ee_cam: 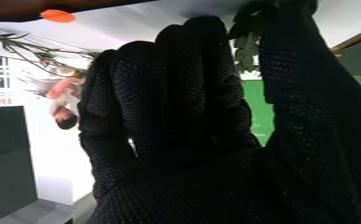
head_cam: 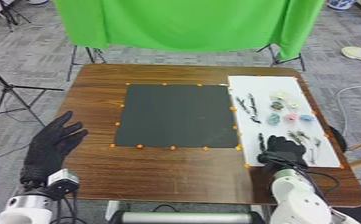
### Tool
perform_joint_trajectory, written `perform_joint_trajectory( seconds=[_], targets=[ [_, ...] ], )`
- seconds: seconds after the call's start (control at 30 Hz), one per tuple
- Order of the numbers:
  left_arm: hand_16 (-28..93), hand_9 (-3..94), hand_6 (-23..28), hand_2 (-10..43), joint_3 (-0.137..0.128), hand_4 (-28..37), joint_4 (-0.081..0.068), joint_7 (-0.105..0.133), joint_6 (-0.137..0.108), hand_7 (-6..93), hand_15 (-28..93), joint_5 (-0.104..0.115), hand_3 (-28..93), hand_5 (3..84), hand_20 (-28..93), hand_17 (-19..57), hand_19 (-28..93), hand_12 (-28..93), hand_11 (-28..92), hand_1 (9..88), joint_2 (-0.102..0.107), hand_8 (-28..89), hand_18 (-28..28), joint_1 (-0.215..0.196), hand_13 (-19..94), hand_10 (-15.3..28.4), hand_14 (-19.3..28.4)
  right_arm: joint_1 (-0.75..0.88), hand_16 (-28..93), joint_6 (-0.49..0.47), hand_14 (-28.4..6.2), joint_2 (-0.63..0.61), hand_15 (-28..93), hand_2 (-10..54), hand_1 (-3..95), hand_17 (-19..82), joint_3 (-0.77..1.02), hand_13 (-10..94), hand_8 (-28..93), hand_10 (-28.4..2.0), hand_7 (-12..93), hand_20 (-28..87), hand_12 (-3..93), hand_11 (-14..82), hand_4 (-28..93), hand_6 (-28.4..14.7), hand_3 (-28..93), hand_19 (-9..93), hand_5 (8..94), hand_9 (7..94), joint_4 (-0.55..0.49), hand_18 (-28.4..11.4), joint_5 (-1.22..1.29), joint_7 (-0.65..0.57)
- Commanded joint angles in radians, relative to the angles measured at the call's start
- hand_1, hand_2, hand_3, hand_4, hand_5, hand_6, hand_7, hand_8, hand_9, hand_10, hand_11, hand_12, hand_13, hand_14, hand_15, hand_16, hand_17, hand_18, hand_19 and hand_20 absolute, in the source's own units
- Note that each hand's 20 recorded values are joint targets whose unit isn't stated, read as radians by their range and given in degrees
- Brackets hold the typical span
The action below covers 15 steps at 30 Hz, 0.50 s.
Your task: Arrange flowers
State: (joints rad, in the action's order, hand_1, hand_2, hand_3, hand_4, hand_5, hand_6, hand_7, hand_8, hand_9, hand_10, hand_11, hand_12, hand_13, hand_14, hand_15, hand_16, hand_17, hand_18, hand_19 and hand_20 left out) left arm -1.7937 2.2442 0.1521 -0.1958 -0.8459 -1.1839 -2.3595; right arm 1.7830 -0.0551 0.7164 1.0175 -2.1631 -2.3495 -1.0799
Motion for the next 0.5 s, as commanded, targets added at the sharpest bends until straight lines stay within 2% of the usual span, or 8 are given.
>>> perform_joint_trajectory(
  seconds=[0.03, 0.17, 0.3, 0.37, 0.5],
  targets=[
    [-10, 36.0, 8.9, 4.5, 0.004, -22.1, -0.013, 0.018, 0.001, 15.2, 53, 0.007, 81, 35.3, 3, -11.4, 56, 10, 30, 23.7, 0.014, -10, 23.4, 0.011, 26, 20.4, 26.8, -0.030, 13, -0.036, -15.1, 0.006, 82, -8.0, 39.1, 27, -0.063, 63, 4, -18.8, 51, 25, 20.2, 63.6, -28, -6.5, 82, 92, 62.9, 64.0, 0.078, -26.6, 0.020, -0.005],
    [-9, 36.0, 8.9, 4.5, 0.008, -22.1, -0.015, 0.019, 0.002, 15.2, 53, 0.008, 81, 35.3, 3, -11.4, 56, 10, 30, 23.6, 0.020, -10, 23.4, 0.016, 26, 20.4, 26.7, -0.043, 14, -0.062, -14.2, 0.016, 80, -8.2, 43.0, 28, -0.092, 66, 3, -17.4, 47, 24, 22.6, 59.4, -28, -5.7, 80, 92, 67.5, 66.7, 0.102, -26.4, 0.014, -0.005],
    [-9, 36.0, 8.8, 4.5, 0.004, -22.1, -0.013, 0.014, 0.004, 15.3, 53, 0.005, 81, 35.3, 3, -11.4, 56, 10, 30, 23.6, 0.015, -10, 23.4, 0.015, 26, 20.4, 26.7, -0.022, 15, -0.089, -12.9, 0.028, 78, -5.5, 48.7, 30, -0.070, 70, 4, -15.0, 42, 24, 27.3, 53.1, -28, -3.9, 78, 93, 73.7, 72.3, 0.106, -26.2, 0.029, 0.009],
    [-10, 36.0, 8.9, 4.5, 0.004, -22.1, -0.009, 0.016, -0.003, 15.3, 53, 0.006, 81, 35.3, 3, -11.4, 56, 10, 30, 23.6, 0.015, -10, 23.4, 0.006, 26, 20.4, 26.7, -0.007, 16, -0.075, -12.8, 0.025, 77, -4.6, 49.8, 31, -0.059, 71, 7, -14.9, 41, 26, 27.6, 52.6, -28, -3.7, 78, 93, 75.8, 73.8, 0.103, -26.4, 0.023, 0.019],
    [-10, 36.0, 8.8, 4.5, -0.005, -22.2, -0.003, 0.010, -0.004, 15.3, 53, 0.005, 81, 35.3, 3, -11.4, 56, 10, 30, 23.6, 0.003, -10, 23.4, -0.010, 26, 20.4, 26.7, 0.021, 17, -0.028, -12.9, 0.013, 78, -4.6, 50.4, 32, -0.036, 73, 14, -14.7, 39, 31, 29.7, 51.5, -28, -4.1, 81, 93, 77.2, 75.2, 0.091, -27.0, 0.020, 0.018]
  ],
)
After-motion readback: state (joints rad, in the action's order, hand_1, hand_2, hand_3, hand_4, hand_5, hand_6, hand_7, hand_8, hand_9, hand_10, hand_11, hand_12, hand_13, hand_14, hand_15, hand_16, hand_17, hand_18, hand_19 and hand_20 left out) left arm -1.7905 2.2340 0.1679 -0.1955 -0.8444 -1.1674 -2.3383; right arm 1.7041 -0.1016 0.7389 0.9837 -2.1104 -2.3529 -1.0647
